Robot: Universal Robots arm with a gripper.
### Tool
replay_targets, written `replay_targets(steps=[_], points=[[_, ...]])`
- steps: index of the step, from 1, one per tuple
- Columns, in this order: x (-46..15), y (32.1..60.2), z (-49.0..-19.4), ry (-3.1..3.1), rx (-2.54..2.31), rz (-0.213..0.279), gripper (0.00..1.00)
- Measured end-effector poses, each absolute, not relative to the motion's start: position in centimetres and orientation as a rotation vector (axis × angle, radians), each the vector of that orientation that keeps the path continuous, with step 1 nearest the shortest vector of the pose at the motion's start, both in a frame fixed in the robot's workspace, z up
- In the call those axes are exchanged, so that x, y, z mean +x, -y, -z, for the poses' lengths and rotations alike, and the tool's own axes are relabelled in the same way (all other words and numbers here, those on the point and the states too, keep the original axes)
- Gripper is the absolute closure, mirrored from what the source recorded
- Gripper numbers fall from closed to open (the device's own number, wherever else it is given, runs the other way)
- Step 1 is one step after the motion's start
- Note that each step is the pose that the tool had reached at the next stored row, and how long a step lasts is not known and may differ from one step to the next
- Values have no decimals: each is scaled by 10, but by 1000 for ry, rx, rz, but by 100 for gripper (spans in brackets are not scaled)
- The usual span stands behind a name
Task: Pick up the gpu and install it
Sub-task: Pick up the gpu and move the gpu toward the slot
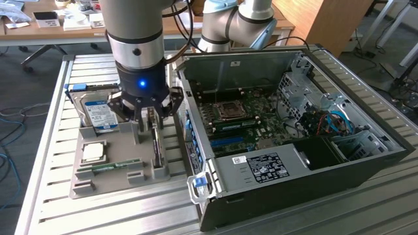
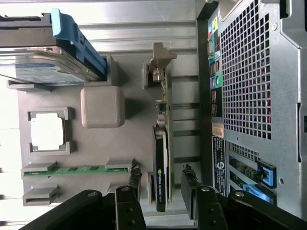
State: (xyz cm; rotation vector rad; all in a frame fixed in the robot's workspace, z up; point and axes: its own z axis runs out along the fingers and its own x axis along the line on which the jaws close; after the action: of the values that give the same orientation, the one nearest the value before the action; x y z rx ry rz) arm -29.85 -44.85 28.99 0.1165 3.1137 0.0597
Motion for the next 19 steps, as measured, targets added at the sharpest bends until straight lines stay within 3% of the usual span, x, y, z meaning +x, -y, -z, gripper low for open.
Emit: replay_targets(steps=[19], points=[[-297, 448, -268, -3114, 116, -60, 53]])
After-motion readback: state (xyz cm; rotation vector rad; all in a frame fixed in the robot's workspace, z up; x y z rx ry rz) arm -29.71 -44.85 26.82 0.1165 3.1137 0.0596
